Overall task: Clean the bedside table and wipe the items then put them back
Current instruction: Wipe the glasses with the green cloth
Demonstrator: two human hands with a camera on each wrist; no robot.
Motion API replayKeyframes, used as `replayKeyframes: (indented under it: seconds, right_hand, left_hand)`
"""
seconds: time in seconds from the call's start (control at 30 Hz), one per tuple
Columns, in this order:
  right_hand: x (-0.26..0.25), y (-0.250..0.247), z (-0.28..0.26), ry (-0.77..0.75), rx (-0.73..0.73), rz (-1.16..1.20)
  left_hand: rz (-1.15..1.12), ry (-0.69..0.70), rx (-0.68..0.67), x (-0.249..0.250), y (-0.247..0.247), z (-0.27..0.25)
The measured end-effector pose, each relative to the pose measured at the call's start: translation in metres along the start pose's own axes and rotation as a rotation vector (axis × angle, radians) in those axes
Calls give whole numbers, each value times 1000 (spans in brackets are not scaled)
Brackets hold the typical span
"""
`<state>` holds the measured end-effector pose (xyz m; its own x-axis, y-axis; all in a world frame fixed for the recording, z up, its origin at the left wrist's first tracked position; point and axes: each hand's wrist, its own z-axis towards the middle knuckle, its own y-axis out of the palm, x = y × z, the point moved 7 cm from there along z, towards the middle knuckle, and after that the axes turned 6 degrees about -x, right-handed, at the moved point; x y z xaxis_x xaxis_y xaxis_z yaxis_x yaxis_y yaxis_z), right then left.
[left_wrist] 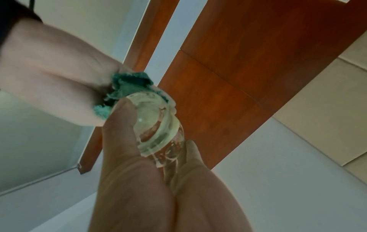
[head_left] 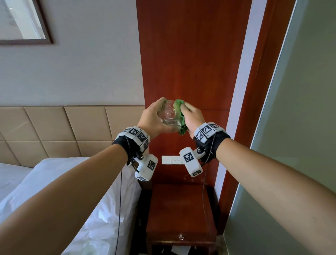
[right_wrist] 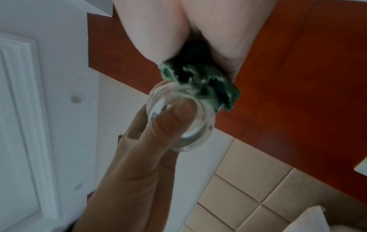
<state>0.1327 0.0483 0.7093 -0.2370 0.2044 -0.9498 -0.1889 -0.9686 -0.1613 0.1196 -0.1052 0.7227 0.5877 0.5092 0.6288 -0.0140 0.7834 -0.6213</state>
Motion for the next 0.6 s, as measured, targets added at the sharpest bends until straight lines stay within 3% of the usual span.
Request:
replayKeyframes:
  seconds: [0.33, 0.43, 0.6]
  right_hand:
    - [-21, 11, -19, -315, -115, -350]
    - [-17, 11, -20, -299, -130, -342]
    - [-22, 0, -12, -198, -31, -281]
  left_hand:
    - [77, 2, 98, 5, -15, -5]
    - [83, 16, 105, 7, -17, -7]
    - [131, 87, 58, 20, -11, -5]
